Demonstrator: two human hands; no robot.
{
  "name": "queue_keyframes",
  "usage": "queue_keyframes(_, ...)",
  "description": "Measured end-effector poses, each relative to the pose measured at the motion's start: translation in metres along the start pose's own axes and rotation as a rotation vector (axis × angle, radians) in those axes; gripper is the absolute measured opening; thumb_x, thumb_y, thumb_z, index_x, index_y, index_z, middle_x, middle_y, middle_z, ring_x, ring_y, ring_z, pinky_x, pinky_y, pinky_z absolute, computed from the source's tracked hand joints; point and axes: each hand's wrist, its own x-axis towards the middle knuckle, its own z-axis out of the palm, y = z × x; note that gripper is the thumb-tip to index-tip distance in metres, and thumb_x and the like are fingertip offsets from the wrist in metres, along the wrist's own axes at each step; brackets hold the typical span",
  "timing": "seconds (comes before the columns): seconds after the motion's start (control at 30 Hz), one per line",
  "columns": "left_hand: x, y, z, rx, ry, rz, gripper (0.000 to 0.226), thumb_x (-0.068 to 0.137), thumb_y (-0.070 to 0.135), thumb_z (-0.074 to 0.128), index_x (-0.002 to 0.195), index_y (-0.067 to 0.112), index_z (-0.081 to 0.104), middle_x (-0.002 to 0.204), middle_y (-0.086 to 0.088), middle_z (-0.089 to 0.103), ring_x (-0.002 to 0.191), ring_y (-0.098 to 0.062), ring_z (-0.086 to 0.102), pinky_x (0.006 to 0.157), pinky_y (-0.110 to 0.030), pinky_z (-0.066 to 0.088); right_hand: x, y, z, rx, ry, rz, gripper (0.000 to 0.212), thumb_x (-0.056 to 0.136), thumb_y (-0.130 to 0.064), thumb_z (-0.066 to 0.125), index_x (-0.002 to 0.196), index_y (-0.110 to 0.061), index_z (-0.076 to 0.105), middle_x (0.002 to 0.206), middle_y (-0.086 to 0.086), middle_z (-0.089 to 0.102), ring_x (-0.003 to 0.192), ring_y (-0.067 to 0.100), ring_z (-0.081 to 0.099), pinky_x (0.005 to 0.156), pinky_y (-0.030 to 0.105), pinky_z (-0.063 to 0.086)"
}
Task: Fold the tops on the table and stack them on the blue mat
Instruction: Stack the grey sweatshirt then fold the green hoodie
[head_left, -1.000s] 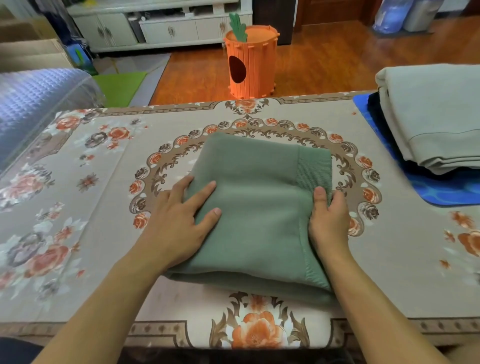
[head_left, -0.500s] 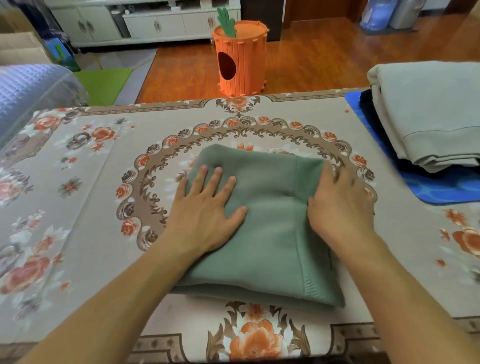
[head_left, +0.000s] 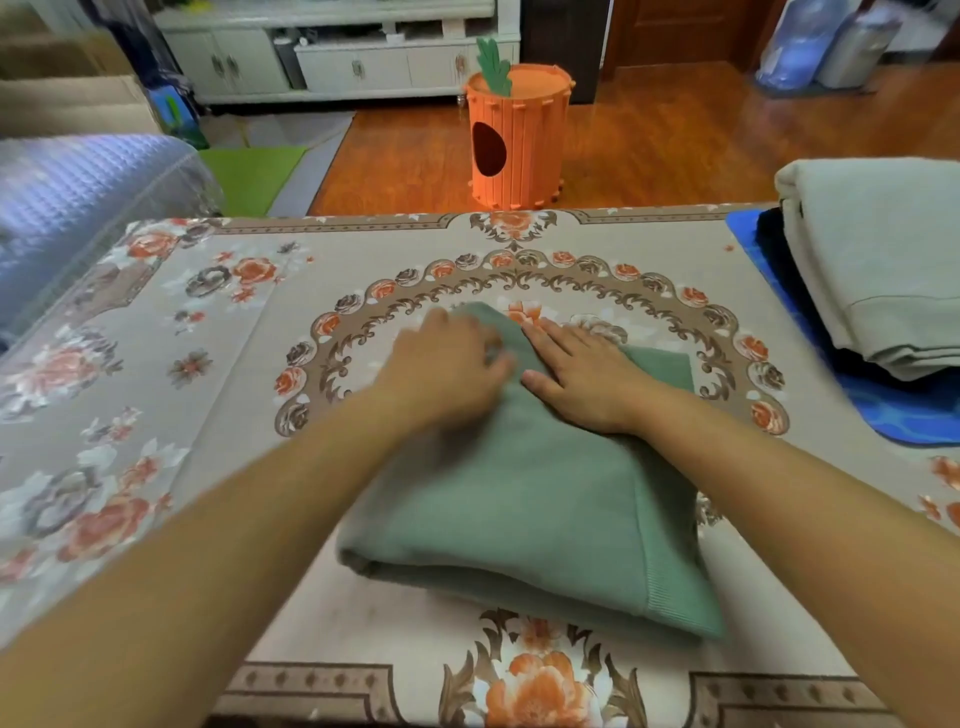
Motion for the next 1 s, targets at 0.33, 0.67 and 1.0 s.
queue_keyframes(0.33, 0.089, -0.05, -0.013, -0.846, -0.482, -0.133, 0.044, 0.096, 0.059, 0.055, 0.127, 0.028, 0.06, 0.13, 0.011, 0.058, 0.121, -0.011, 0.053, 0.11, -0.033, 0.036, -0.02, -0.002, 0.012, -0.025, 0.425, 0.033, 0.067, 0.098, -0.054, 0.035, 0.155, -0.019, 0.029, 0.13, 0.006, 0.054, 0.122, 0.027, 0.043, 0.117, 0.043, 0.025)
queue_keyframes(0.67, 0.071, -0.033, -0.004, 0.377, 0.097, -0.033, 0.055, 0.095, 0.047, 0.057, 0.141, 0.019, 0.045, 0.142, -0.016, 0.045, 0.136, -0.039, 0.036, 0.114, -0.061, 0.027, -0.012, -0.003, 0.019, -0.066, 0.28, 0.148, 0.069, 0.095, -0.063, 0.016, 0.157, -0.034, 0.019, 0.145, 0.006, 0.048, 0.137, 0.029, 0.037, 0.121, 0.052, 0.011)
queue_keyframes(1.0, -0.068, 0.029, 0.062, 0.241, 0.05, -0.088, 0.068, 0.099, 0.065, 0.01, 0.159, 0.037, 0.026, 0.169, -0.005, 0.016, 0.156, -0.033, 0.003, 0.12, -0.065, 0.003, -0.001, 0.012, -0.007, 0.025, 0.001, 0.134, 0.08, 0.088, -0.081, 0.02, 0.157, -0.043, 0.007, 0.159, 0.01, 0.033, 0.146, 0.033, 0.028, 0.116, 0.052, 0.026)
